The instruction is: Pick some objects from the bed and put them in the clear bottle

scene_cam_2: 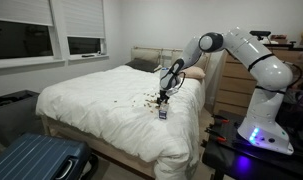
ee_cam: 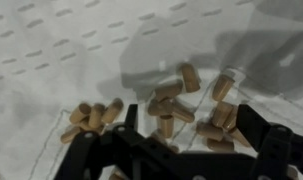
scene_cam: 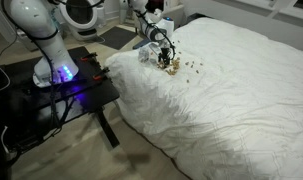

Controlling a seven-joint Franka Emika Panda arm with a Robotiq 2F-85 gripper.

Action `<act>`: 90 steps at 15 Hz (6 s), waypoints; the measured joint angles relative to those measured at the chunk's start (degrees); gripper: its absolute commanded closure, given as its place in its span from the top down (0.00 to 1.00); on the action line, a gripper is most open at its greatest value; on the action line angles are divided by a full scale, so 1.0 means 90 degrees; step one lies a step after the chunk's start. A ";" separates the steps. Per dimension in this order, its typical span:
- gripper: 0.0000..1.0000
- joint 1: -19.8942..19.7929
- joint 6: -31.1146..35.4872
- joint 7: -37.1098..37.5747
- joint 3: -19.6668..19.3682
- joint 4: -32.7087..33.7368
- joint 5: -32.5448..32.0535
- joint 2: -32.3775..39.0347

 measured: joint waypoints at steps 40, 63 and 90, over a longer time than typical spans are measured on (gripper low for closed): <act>0.00 0.0066 -0.1379 -0.0011 0.0116 -0.2262 0.0308 -0.3033; 0.27 0.1067 -0.0264 -0.0011 0.0150 -0.3382 0.0105 -0.3433; 1.00 0.0007 0.0334 -0.0534 -0.0079 -0.2908 0.1034 -0.3783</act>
